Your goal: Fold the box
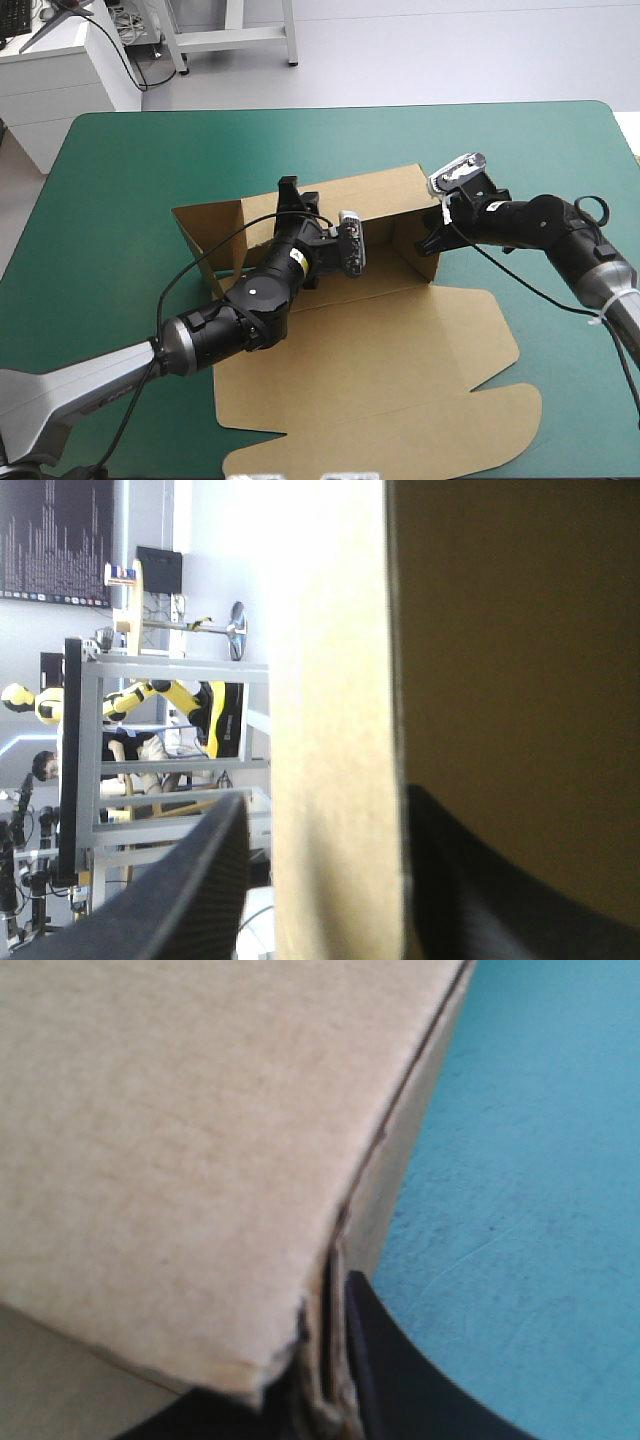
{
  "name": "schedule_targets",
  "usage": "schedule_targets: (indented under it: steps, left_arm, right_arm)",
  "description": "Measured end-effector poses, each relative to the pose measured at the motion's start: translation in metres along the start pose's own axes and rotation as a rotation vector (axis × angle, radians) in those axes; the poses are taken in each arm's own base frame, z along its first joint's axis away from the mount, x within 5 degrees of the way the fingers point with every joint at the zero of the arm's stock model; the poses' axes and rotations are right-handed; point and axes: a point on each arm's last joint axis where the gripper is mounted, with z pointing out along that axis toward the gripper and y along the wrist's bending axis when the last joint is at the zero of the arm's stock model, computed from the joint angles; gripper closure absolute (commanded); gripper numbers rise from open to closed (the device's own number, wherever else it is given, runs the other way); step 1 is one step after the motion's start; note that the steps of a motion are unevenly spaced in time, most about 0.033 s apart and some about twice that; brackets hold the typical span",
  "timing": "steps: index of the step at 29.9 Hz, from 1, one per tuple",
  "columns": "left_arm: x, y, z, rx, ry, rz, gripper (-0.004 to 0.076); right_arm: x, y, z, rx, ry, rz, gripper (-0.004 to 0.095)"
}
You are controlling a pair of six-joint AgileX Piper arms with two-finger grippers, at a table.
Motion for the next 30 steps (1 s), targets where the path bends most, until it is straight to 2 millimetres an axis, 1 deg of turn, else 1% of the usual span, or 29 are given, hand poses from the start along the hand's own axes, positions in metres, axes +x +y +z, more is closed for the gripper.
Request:
schedule_targets:
  steps: [2,5,9,12,14,15,16,17,18,19,20,21,25,28,30]
  left_arm:
    - [-0.008,0.008,-0.004,-0.025,-0.017,-0.025,0.019]
    - [-0.012,0.017,-0.008,-0.058,0.0,-0.043,0.0189]
    - [-0.009,0.021,-0.009,-0.079,0.036,-0.054,0.0193]
    - [-0.009,0.02,-0.01,-0.082,0.046,-0.062,0.0223]
    - [-0.012,0.021,-0.013,-0.084,0.036,-0.07,0.0285]
    - [-0.014,0.021,-0.016,-0.085,0.028,-0.072,0.0345]
    - [-0.017,0.021,-0.02,-0.086,0.014,-0.073,0.0446]
    - [-0.02,0.02,-0.024,-0.085,-0.001,-0.074,0.0527]
    - [-0.024,0.019,-0.029,-0.083,-0.021,-0.072,0.0638]
    - [-0.029,0.02,-0.035,-0.085,-0.046,-0.069,0.0734]
    - [-0.033,0.02,-0.041,-0.085,-0.074,-0.064,0.0707]
    - [-0.037,0.021,-0.047,-0.085,-0.102,-0.058,0.0699]
    - [-0.045,0.026,-0.06,-0.076,-0.191,-0.036,0.0703]
    - [-0.049,0.028,-0.064,-0.013,-0.209,-0.041,0.0703]
    - [-0.051,0.029,-0.067,0.068,-0.215,-0.046,0.0703]
  right_arm:
    - [-0.001,-0.003,0.0,0.045,-0.012,0.011,0.0913]
    - [-0.001,-0.008,0.0,0.101,-0.013,0.024,0.0913]
    - [0.0,-0.014,-0.001,0.173,-0.002,0.074,0.0913]
    - [0.002,-0.019,-0.002,0.231,0.014,0.105,0.0916]
    - [0.003,-0.022,-0.003,0.258,0.021,0.125,0.0926]
    - [0.003,-0.022,-0.003,0.264,0.022,0.13,0.0925]
    - [0.003,-0.023,-0.003,0.269,0.024,0.135,0.0925]
    - [0.004,-0.023,-0.003,0.272,0.025,0.138,0.0925]
    - [0.004,-0.023,-0.003,0.273,0.024,0.144,0.0925]
    - [0.004,-0.023,-0.003,0.273,0.024,0.146,0.0926]
    - [0.004,-0.023,-0.003,0.273,0.024,0.148,0.0925]
    - [0.004,-0.023,-0.003,0.273,0.024,0.149,0.0926]
    - [0.004,-0.023,-0.003,0.272,0.027,0.152,0.0925]
    - [0.004,-0.023,-0.003,0.271,0.031,0.153,0.0925]
    - [0.004,-0.023,-0.003,0.27,0.032,0.154,0.0925]
